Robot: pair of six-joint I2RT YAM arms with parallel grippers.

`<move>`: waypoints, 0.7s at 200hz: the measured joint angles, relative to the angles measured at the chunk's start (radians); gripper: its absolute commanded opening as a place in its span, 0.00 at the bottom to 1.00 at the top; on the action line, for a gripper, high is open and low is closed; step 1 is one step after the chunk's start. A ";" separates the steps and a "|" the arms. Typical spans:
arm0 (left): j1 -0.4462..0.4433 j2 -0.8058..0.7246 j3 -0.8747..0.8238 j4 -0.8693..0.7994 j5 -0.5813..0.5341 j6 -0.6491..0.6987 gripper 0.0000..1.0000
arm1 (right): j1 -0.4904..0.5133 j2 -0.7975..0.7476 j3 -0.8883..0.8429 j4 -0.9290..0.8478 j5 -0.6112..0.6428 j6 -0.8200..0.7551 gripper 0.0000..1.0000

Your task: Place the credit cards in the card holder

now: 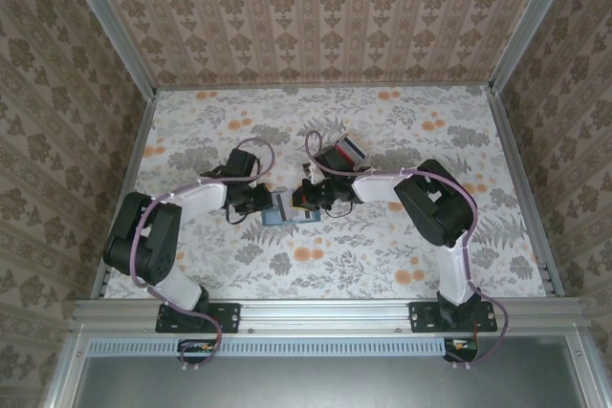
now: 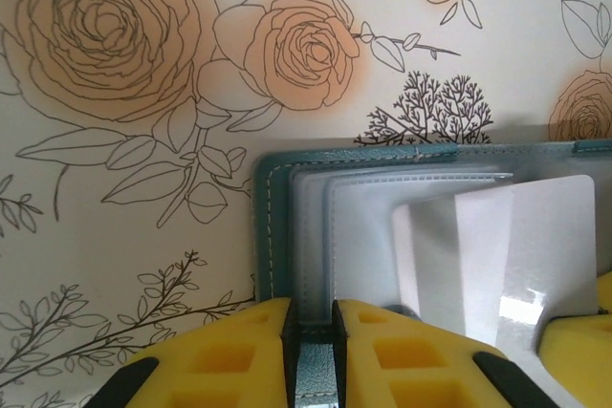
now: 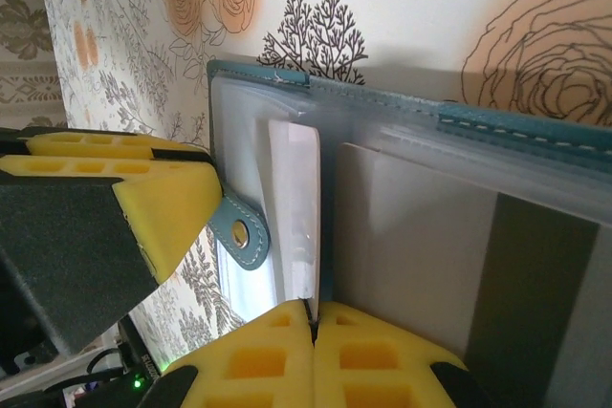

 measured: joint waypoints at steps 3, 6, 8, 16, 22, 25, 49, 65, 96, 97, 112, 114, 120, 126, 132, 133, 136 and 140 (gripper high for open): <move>0.000 0.000 0.000 0.000 -0.001 0.000 0.20 | 0.001 0.000 0.000 0.000 0.002 0.002 0.03; 0.000 0.000 0.000 0.001 -0.001 0.000 0.20 | 0.001 0.000 0.000 0.001 0.003 0.003 0.03; 0.000 0.000 -0.001 0.001 -0.002 -0.001 0.20 | 0.001 0.000 0.000 0.002 0.005 0.005 0.03; 0.000 -0.002 -0.003 0.002 -0.002 -0.001 0.20 | 0.002 0.002 0.000 0.003 0.006 0.013 0.03; 0.000 -0.003 -0.006 0.006 -0.002 -0.002 0.20 | 0.002 0.003 0.000 0.006 0.008 0.018 0.03; 0.000 -0.004 -0.007 0.008 -0.002 -0.003 0.20 | 0.003 0.005 0.002 0.006 0.008 0.021 0.03; 0.000 -0.010 -0.015 0.017 -0.002 -0.011 0.20 | 0.017 0.026 0.025 0.011 0.019 0.026 0.03; -0.003 -0.014 -0.021 0.023 -0.003 -0.018 0.20 | 0.027 0.030 0.033 0.011 0.031 0.028 0.04; -0.020 -0.026 -0.036 0.043 -0.022 -0.031 0.20 | 0.028 0.030 0.035 0.009 0.042 0.029 0.13; -0.020 -0.026 -0.037 0.045 -0.022 -0.031 0.20 | 0.028 0.030 0.035 0.009 0.042 0.030 0.14; -0.020 -0.029 -0.042 0.051 -0.021 -0.036 0.20 | 0.030 0.029 0.040 0.000 0.048 0.024 0.20; -0.020 -0.030 -0.043 0.052 -0.021 -0.037 0.19 | 0.031 0.029 0.042 -0.002 0.049 0.021 0.21; -0.020 -0.030 -0.044 0.053 -0.020 -0.039 0.20 | 0.032 0.026 0.045 -0.011 0.056 0.016 0.26; -0.021 -0.030 -0.045 0.054 -0.019 -0.040 0.20 | 0.034 0.021 0.049 -0.022 0.065 0.011 0.31; -0.021 -0.030 -0.045 0.055 -0.016 -0.042 0.20 | 0.037 0.015 0.053 -0.037 0.076 0.004 0.32; -0.021 -0.030 -0.046 0.055 -0.016 -0.042 0.20 | 0.037 0.013 0.055 -0.040 0.077 -0.002 0.33; -0.023 -0.031 -0.046 0.055 -0.013 -0.043 0.20 | 0.039 0.011 0.056 -0.045 0.080 -0.009 0.33; -0.024 -0.032 -0.047 0.055 -0.012 -0.043 0.20 | 0.040 0.005 0.059 -0.058 0.093 -0.016 0.34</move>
